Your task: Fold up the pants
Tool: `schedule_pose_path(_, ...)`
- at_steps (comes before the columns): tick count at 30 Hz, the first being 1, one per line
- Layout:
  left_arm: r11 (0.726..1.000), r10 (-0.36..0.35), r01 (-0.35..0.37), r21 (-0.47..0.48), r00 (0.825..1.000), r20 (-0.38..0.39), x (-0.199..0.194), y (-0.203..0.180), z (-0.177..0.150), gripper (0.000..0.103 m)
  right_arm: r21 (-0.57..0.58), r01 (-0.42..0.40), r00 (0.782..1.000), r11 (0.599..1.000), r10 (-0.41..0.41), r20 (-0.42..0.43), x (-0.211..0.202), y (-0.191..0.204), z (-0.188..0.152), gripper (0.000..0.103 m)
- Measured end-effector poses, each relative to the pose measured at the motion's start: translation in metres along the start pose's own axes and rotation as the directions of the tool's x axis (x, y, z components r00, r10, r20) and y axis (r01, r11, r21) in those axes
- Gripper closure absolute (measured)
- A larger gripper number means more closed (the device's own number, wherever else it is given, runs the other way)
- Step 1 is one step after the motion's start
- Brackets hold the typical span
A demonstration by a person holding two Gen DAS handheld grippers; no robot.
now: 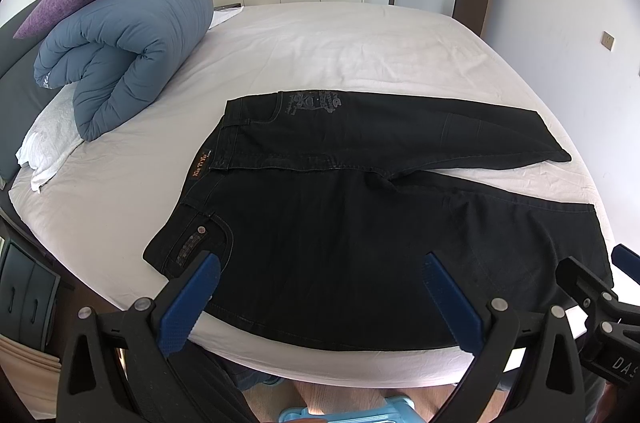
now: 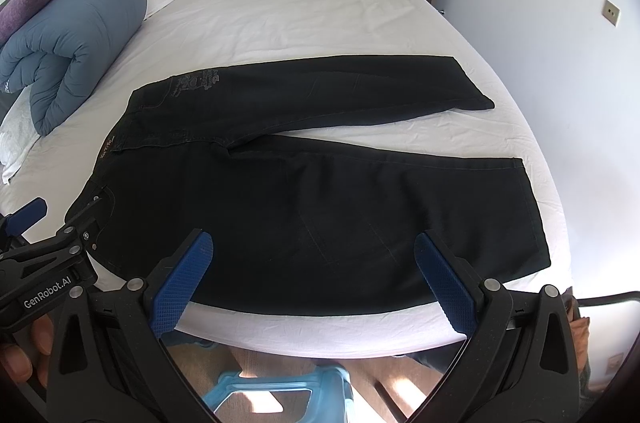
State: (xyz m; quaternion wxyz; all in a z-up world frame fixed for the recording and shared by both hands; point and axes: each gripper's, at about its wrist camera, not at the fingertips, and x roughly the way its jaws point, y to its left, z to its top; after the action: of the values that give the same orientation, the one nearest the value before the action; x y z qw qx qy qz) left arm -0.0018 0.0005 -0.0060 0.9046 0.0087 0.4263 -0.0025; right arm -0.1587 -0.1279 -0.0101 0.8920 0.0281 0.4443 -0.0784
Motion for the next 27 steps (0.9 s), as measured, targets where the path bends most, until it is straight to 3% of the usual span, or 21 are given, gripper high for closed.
schedule_pose_path(27,1.0,0.001,-0.001,0.003,1.0,-0.003,0.0001,0.0004,-0.0006,0.0,0.001,-0.002,1.0,1.0,0.002,0.001,-0.0015,0.0036,-0.0022,0.0)
